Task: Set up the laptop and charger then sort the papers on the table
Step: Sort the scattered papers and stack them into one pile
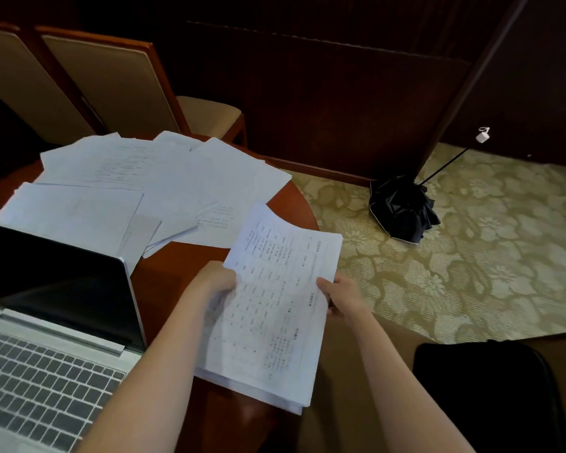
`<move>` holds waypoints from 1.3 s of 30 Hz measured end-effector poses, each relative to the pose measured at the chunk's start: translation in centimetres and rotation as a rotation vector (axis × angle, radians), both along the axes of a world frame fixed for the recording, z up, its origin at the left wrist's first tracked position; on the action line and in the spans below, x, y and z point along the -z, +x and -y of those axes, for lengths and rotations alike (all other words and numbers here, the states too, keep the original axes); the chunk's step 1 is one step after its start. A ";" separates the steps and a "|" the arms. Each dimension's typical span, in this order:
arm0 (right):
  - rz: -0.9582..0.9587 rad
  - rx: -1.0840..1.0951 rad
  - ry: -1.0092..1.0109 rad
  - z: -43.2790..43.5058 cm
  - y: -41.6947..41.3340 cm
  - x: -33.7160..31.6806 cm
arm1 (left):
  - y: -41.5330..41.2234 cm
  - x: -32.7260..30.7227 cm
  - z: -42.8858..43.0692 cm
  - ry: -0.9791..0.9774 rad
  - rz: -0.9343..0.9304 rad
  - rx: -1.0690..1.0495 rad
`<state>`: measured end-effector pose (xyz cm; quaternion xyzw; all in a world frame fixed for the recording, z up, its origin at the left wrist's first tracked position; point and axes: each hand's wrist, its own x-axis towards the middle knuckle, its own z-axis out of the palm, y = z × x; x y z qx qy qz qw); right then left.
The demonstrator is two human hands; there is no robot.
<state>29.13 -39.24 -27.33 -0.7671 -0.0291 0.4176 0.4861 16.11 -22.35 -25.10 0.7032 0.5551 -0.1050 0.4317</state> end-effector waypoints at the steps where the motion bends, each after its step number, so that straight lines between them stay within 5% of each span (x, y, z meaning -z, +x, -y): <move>1: 0.043 -0.005 -0.032 0.0 -0.1 0.1 | -0.2 0.2 -0.1 -0.016 -0.001 0.016; 13: 0.473 -0.045 -0.361 -0.7 -0.9 3.3 | -1.8 4.0 -0.5 0.231 -0.144 0.129; 18: 0.543 -0.114 -0.220 -4.0 0.3 1.9 | -0.7 3.7 -2.1 0.127 0.026 -0.112; 23: 0.328 -0.070 -0.017 -9.9 1.5 -0.1 | 1.1 1.8 -5.0 -0.261 0.426 -0.674; 28: -0.132 0.047 0.114 -15.8 2.9 -0.6 | 1.4 1.4 -7.8 -0.587 0.717 -1.123; 39: -0.315 0.075 0.086 -24.2 4.0 0.4 | 3.3 2.2 -11.3 -0.634 0.713 -1.151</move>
